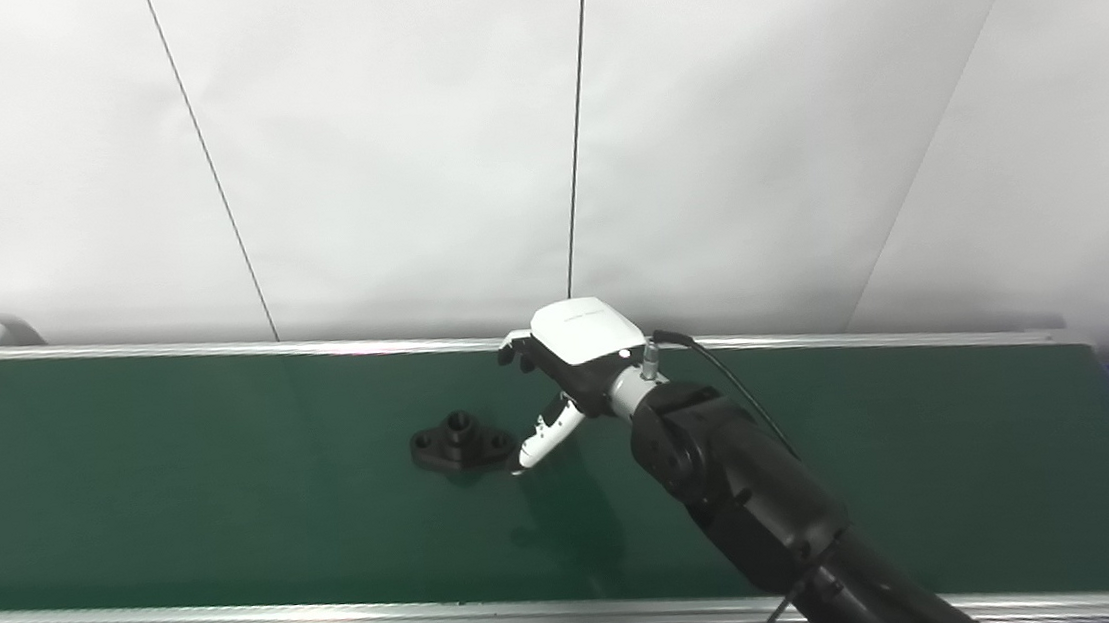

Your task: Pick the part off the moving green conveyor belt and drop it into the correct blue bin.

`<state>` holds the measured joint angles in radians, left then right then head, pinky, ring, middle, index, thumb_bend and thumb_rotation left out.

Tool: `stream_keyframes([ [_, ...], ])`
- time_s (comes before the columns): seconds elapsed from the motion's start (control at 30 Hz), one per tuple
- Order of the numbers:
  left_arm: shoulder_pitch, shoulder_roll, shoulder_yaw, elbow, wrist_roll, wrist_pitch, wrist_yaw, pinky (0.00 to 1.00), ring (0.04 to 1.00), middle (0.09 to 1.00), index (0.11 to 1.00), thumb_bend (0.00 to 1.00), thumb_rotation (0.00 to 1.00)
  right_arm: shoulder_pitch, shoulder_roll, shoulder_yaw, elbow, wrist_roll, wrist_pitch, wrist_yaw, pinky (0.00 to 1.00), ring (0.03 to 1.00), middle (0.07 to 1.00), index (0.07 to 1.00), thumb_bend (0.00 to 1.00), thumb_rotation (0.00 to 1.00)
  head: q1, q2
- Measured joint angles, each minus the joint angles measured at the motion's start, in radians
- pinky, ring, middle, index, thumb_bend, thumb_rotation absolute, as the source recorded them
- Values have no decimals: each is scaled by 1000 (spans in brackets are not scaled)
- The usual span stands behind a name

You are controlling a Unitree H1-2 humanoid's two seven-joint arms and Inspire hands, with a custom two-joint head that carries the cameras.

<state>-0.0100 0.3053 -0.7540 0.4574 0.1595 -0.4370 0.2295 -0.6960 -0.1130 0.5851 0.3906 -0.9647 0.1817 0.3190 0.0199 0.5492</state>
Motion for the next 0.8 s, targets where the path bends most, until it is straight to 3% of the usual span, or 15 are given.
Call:
stream_keyframes([
  [0.8, 18, -8, 12, -39, 2, 0, -10, 598, 696, 808, 849, 861, 371, -48, 0, 130, 165, -81, 0, 11, 613, 681, 688, 772, 882, 403, 18, 48],
])
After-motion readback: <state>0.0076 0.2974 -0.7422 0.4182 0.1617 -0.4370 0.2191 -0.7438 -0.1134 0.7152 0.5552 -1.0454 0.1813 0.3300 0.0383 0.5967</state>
